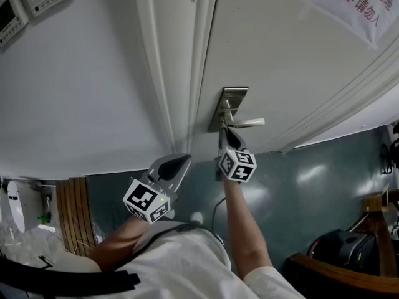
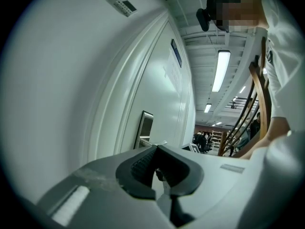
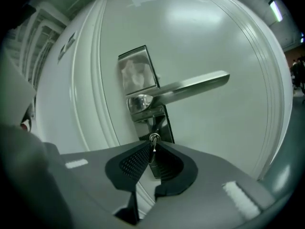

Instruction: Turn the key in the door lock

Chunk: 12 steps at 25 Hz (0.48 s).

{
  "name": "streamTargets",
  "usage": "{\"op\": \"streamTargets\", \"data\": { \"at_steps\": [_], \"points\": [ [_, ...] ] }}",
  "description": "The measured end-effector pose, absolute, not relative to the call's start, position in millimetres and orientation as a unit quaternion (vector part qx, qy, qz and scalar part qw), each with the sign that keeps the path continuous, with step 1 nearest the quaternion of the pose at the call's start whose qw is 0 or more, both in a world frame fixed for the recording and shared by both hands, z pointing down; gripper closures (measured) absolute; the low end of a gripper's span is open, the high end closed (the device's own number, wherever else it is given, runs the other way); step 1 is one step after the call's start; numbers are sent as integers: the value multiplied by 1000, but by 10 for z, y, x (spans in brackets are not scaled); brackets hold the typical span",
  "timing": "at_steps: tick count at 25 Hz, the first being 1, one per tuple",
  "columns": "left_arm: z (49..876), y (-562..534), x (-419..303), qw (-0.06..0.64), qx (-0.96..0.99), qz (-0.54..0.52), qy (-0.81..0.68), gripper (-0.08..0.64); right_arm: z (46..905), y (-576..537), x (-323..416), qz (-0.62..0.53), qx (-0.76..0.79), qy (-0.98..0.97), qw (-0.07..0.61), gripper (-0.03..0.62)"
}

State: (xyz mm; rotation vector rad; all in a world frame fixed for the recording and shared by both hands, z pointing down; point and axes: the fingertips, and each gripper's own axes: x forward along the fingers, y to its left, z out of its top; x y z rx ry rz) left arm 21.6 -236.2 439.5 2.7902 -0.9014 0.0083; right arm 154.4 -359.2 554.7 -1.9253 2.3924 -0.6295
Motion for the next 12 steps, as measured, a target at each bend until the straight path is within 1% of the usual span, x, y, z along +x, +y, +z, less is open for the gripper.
{"op": "streamTargets", "data": {
  "at_steps": [12],
  "points": [
    [4394,-2256,213,101,943,10,-317,554,5562,-3591,1497,-84,-620,768,-136,540]
  ]
}}
